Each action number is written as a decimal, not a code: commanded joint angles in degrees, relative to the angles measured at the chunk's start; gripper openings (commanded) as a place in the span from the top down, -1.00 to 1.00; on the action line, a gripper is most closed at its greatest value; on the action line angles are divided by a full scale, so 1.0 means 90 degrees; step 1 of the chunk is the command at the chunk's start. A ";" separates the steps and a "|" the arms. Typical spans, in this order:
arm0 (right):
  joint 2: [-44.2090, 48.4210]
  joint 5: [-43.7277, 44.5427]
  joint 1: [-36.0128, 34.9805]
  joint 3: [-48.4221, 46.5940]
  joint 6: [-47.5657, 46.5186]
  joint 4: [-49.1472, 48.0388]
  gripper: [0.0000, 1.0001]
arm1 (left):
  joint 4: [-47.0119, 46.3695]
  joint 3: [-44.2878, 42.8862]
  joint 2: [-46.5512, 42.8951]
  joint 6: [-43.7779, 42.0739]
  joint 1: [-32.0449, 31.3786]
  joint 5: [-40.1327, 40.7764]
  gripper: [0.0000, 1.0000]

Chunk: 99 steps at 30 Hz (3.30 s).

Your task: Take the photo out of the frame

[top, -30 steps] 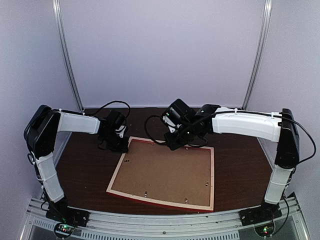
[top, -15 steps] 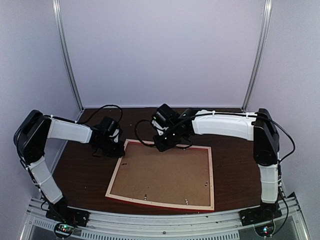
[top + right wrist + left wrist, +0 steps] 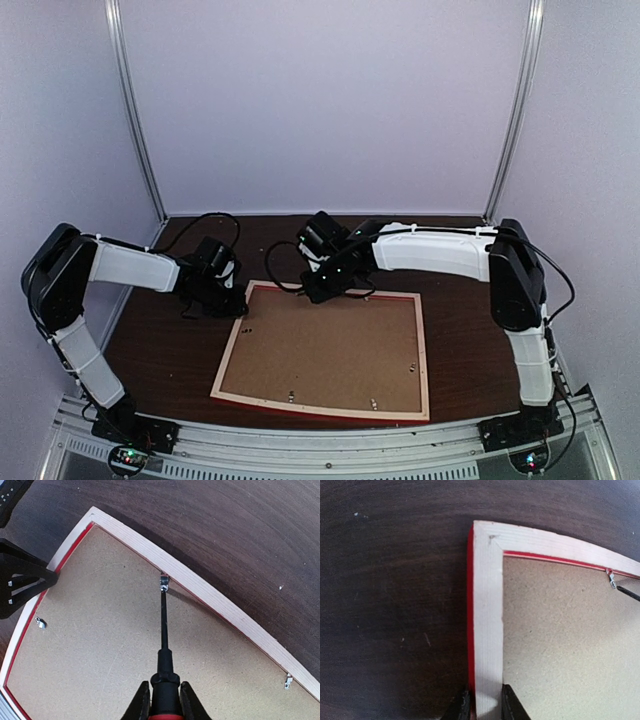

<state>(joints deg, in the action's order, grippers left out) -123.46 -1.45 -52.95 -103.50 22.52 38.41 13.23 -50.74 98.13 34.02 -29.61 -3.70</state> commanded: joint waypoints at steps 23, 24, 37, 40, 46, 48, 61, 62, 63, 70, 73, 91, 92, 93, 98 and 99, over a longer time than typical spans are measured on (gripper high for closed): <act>-0.0244 0.0003 0.0113 -0.0086 0.0044 -0.0186 1.00 | 0.0716 0.0290 0.0057 -0.0008 0.0047 0.0010 0.57; -0.0283 -0.0078 0.0112 -0.0091 0.0057 -0.0224 1.00 | 0.0722 0.0286 0.0056 -0.0011 0.0047 0.0010 0.57; -0.0550 -0.0657 0.0107 -0.0233 0.0036 -0.0401 1.00 | 0.0727 0.0288 0.0074 -0.0020 0.0040 -0.0021 0.59; -0.0550 -0.0793 0.0066 -0.0237 -0.0044 -0.0434 1.00 | 0.0727 0.0282 0.0074 -0.0012 0.0041 -0.0023 0.59; -0.0705 -0.0869 -0.0051 -0.0403 -0.0110 -0.0346 1.00 | 0.0728 0.0257 0.0074 -0.0001 0.0028 -0.0028 0.60; -0.0744 -0.0845 -0.0077 -0.0433 -0.0097 -0.0323 1.00 | 0.0728 0.0250 0.0074 0.0004 0.0018 -0.0011 0.60; -0.0723 -0.0555 -0.0375 -0.0436 -0.0105 -0.0170 1.00 | 0.0823 0.0227 0.0093 0.0087 0.0008 0.0136 0.61; -0.0734 -0.0543 -0.0376 -0.0425 -0.0101 -0.0176 1.00 | 0.0819 0.0222 0.0093 0.0087 0.0008 0.0137 0.61; -0.0757 -0.0511 -0.0377 -0.0419 -0.0100 -0.0169 1.00 | 0.0816 0.0223 0.0093 0.0082 0.0011 0.0137 0.61; -0.0724 -0.0830 -0.0409 -0.0376 -0.0239 -0.0263 1.00 | 0.0820 0.0241 0.0111 0.0097 0.0008 0.0157 0.62; -0.0663 -0.0972 -0.0522 -0.0363 -0.0440 -0.0227 1.00 | 0.0823 0.0225 0.0129 0.0107 0.0008 0.0163 0.62; -0.0608 -0.0650 -0.0758 -0.0199 -0.0954 0.0082 1.00 | 0.0883 0.0199 0.0152 0.0106 0.0008 0.0246 0.62; -0.0601 -0.0592 -0.0744 -0.0221 -0.0924 0.0109 1.00 | 0.0883 0.0207 0.0152 0.0107 0.0008 0.0246 0.63; -0.0587 -0.0530 -0.0739 -0.0243 -0.0892 0.0117 1.00 | 0.0878 0.0207 0.0144 0.0102 0.0008 0.0247 0.63; -0.0268 -0.0414 -0.0602 -0.0161 -0.0626 -0.0028 1.00 | 0.0868 0.0214 0.0132 0.0088 0.0008 0.0217 0.63; -0.0194 -0.0401 -0.0550 -0.0131 -0.0562 -0.0052 1.00 | 0.0854 0.0215 0.0135 0.0087 0.0008 0.0209 0.63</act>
<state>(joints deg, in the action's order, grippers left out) -127.66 -6.37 -59.13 -106.56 15.35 34.02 14.83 -50.59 97.19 35.46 -29.23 -2.15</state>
